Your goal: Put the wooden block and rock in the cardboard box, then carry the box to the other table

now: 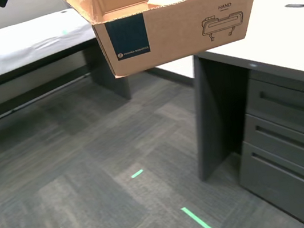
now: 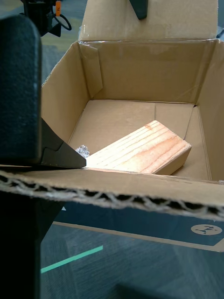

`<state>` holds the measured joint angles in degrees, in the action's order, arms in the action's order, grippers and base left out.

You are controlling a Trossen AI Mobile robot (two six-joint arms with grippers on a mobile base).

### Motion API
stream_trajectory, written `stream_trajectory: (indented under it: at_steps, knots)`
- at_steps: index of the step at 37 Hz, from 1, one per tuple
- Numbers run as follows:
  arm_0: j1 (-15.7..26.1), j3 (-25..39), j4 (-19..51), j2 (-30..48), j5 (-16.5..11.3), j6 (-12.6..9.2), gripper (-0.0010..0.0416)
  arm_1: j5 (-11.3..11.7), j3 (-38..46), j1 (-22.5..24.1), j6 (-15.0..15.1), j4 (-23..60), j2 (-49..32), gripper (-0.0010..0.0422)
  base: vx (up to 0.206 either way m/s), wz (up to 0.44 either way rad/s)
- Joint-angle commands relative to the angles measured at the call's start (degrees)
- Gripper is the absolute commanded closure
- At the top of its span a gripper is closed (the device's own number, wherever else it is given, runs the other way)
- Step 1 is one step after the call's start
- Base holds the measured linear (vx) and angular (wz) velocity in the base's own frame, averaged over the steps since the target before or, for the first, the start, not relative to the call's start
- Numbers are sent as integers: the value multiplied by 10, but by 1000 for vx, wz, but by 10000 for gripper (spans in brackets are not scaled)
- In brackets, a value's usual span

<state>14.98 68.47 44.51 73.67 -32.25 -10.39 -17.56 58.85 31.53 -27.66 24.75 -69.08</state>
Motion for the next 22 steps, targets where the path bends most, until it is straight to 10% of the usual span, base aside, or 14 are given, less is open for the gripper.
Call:
stream_trajectory:
  at_steps: [1, 22]
  knots:
    - [1, 1, -6, 0, -7, -1, 406, -9, 1, 1, -2, -6, 0, 413, 69, 210]
    - [1, 1, -8, 0, -7, -2, 406, -11, 1, 1, -4, -36, 0, 413, 72, 70]
